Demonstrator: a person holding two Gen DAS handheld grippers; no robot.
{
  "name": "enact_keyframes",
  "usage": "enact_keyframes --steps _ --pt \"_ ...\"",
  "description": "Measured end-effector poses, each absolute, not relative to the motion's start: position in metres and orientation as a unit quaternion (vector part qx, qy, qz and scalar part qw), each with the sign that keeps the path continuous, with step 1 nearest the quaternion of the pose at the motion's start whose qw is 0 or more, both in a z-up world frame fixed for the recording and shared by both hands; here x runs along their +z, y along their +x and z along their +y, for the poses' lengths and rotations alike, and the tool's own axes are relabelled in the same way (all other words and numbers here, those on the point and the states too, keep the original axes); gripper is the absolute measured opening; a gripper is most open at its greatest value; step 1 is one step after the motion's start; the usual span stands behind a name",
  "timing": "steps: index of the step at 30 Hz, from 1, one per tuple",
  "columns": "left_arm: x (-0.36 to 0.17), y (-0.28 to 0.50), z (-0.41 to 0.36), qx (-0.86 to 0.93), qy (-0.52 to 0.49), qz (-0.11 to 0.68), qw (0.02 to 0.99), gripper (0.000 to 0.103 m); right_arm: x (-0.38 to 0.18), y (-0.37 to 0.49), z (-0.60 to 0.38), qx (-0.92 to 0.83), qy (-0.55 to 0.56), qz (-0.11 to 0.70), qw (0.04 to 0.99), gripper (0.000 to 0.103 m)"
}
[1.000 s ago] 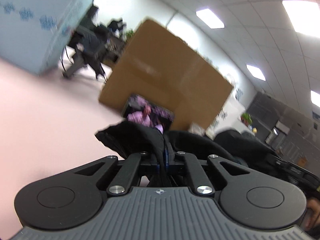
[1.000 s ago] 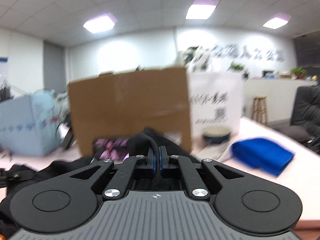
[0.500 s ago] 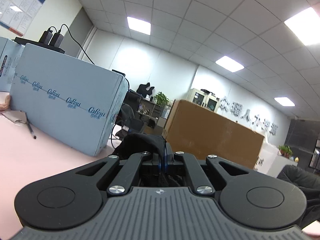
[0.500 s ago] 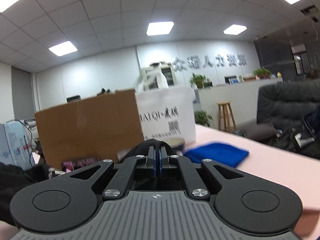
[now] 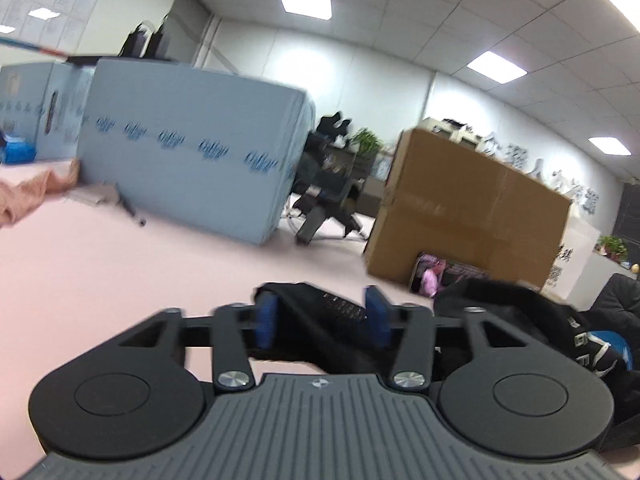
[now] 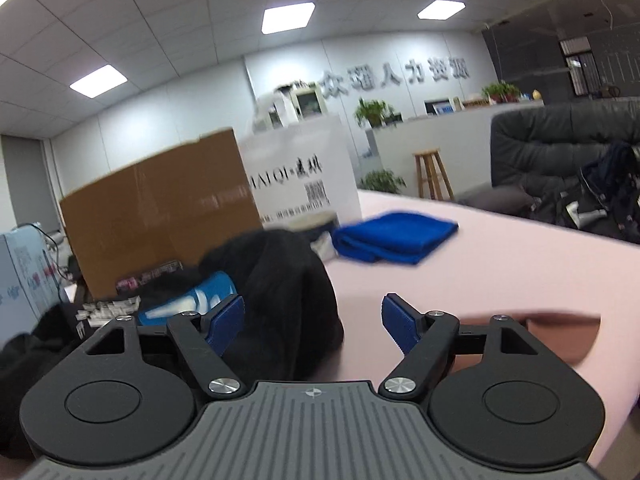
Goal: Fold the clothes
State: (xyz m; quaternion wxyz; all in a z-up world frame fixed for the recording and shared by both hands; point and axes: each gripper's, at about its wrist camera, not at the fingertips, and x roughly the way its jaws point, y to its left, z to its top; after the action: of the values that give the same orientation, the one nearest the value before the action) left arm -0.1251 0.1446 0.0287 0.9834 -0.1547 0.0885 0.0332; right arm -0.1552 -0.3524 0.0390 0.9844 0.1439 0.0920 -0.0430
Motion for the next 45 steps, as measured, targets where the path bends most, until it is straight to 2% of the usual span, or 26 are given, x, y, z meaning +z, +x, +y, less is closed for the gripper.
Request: enact_keyframes --steps 1,2,5,10,14,17,21,22,24,25,26,28,29,30,31,32,33,36,45 --pt "0.034 -0.126 0.143 0.035 -0.157 0.084 0.983 0.087 0.044 -0.152 -0.352 -0.038 0.138 0.085 0.986 0.081" --pt "0.037 -0.129 0.14 0.052 -0.154 0.078 0.984 0.091 0.048 -0.149 -0.351 -0.033 0.135 0.081 0.987 0.081" --pt "0.038 -0.131 0.15 0.046 -0.169 0.12 0.977 0.091 0.057 -0.132 -0.349 -0.009 0.126 0.073 0.989 0.081" --pt "0.038 -0.133 0.161 0.058 -0.215 0.107 0.969 0.091 0.064 -0.087 -0.344 0.015 0.116 0.087 0.989 0.081" --pt "0.048 -0.091 0.147 -0.035 -0.226 0.122 0.966 0.091 0.074 -0.045 -0.338 0.049 0.153 0.107 0.981 0.082" --pt "0.047 -0.033 0.128 -0.085 -0.218 0.175 0.956 0.091 0.075 -0.018 -0.331 0.036 0.16 0.138 0.977 0.082" --pt "0.021 0.042 0.101 -0.135 -0.206 0.306 0.92 0.091 0.058 0.016 -0.336 -0.007 0.136 0.176 0.975 0.083" --pt "0.014 0.053 0.096 -0.147 -0.206 0.328 0.91 0.089 0.051 0.02 -0.343 -0.017 0.136 0.188 0.973 0.083" --pt "0.002 0.061 0.088 -0.181 -0.212 0.343 0.897 0.077 0.035 0.031 -0.356 -0.036 0.138 0.214 0.966 0.083" --pt "-0.001 0.064 0.084 -0.193 -0.212 0.345 0.894 0.064 0.023 0.038 -0.366 -0.038 0.153 0.234 0.959 0.083" --pt "-0.003 0.064 0.081 -0.205 -0.209 0.343 0.893 0.046 0.017 0.041 -0.371 -0.034 0.163 0.242 0.956 0.083" --pt "-0.002 0.065 0.075 -0.222 -0.201 0.334 0.894 0.026 0.007 0.045 -0.376 -0.024 0.181 0.252 0.95 0.07" --pt "0.0 0.065 0.072 -0.23 -0.196 0.325 0.896 0.017 0.002 0.046 -0.378 -0.018 0.188 0.255 0.948 0.052" --pt "0.005 0.065 0.07 -0.237 -0.188 0.313 0.9 0.014 -0.001 0.047 -0.379 -0.013 0.194 0.258 0.946 0.036" --pt "0.01 0.064 0.068 -0.243 -0.181 0.3 0.904 0.011 -0.001 0.049 -0.379 -0.01 0.195 0.255 0.947 0.03" --pt "0.017 0.061 0.067 -0.25 -0.179 0.282 0.909 0.009 -0.001 0.048 -0.379 -0.006 0.198 0.247 0.949 0.016" --pt "0.025 0.056 0.067 -0.257 -0.177 0.26 0.914 0.008 0.002 0.049 -0.38 -0.004 0.202 0.239 0.95 0.011" --pt "0.048 0.041 0.067 -0.266 -0.162 0.202 0.928 0.008 0.02 0.035 -0.382 0.008 0.209 0.193 0.959 0.005" --pt "0.1 -0.056 0.063 -0.358 -0.134 0.058 0.922 0.007 0.065 -0.038 -0.408 0.051 0.269 0.074 0.959 0.004"
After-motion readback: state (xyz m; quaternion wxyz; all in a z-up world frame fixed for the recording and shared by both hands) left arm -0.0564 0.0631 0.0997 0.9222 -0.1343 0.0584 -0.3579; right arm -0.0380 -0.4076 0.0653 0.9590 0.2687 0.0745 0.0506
